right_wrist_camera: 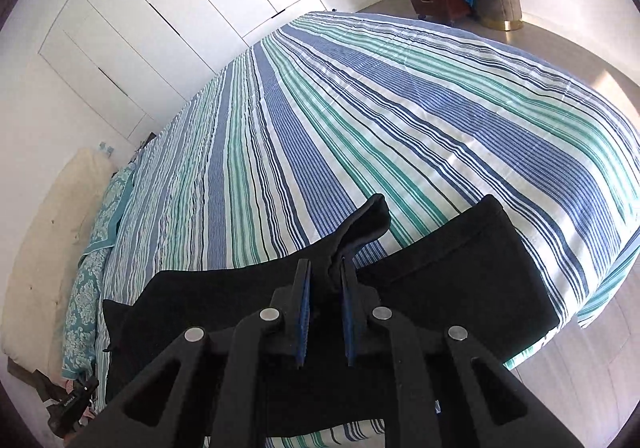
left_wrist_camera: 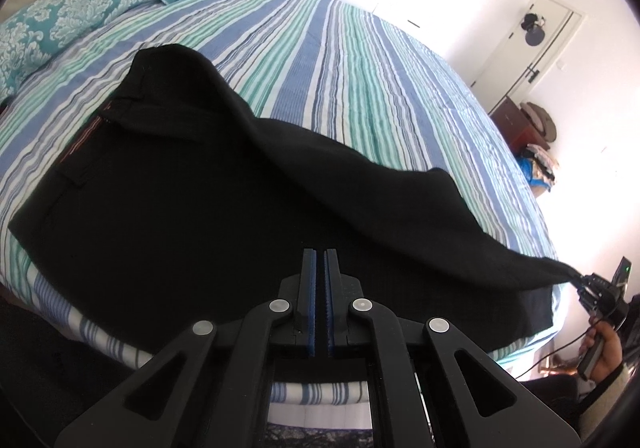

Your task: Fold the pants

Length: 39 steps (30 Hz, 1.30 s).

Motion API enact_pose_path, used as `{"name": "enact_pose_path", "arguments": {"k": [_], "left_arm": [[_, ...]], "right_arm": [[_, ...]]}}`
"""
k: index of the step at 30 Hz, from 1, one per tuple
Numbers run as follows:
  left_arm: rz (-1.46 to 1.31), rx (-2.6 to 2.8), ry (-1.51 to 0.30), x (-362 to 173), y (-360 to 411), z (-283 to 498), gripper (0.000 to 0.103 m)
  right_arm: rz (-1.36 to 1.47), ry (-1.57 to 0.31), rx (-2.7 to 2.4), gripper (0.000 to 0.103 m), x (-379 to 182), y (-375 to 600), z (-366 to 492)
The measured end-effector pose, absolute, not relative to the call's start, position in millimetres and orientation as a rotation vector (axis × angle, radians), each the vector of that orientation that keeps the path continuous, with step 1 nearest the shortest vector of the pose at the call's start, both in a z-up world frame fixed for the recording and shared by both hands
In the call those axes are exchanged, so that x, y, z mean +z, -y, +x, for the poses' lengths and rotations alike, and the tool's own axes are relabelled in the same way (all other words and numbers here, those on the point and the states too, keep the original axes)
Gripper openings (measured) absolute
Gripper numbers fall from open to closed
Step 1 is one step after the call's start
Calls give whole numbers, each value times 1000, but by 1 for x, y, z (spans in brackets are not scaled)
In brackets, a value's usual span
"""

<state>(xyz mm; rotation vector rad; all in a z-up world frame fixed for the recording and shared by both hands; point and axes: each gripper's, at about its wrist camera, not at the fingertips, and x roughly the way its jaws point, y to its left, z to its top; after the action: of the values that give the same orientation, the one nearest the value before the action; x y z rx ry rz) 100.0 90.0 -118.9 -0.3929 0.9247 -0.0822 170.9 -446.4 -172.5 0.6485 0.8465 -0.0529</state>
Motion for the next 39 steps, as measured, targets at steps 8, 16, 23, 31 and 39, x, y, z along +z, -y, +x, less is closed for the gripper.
{"name": "enact_pose_path", "arguments": {"k": [8, 16, 23, 31, 39], "left_arm": [[-400, -112, -1044, -146, -80, 101, 3], [-640, -34, -968, -122, -160, 235, 90], [-773, 68, -1109, -157, -188, 321, 84], [-862, 64, -1101, -169, -175, 332, 3], [-606, -99, -839, -66, -163, 185, 4]], "right_arm": [[646, -880, -81, 14, -188, 469, 148], [593, -856, -62, 14, -178, 463, 143], [588, -824, -43, 14, -175, 463, 135], [565, -820, -21, 14, -168, 472, 139], [535, -744, -1, 14, -135, 493, 157]]}}
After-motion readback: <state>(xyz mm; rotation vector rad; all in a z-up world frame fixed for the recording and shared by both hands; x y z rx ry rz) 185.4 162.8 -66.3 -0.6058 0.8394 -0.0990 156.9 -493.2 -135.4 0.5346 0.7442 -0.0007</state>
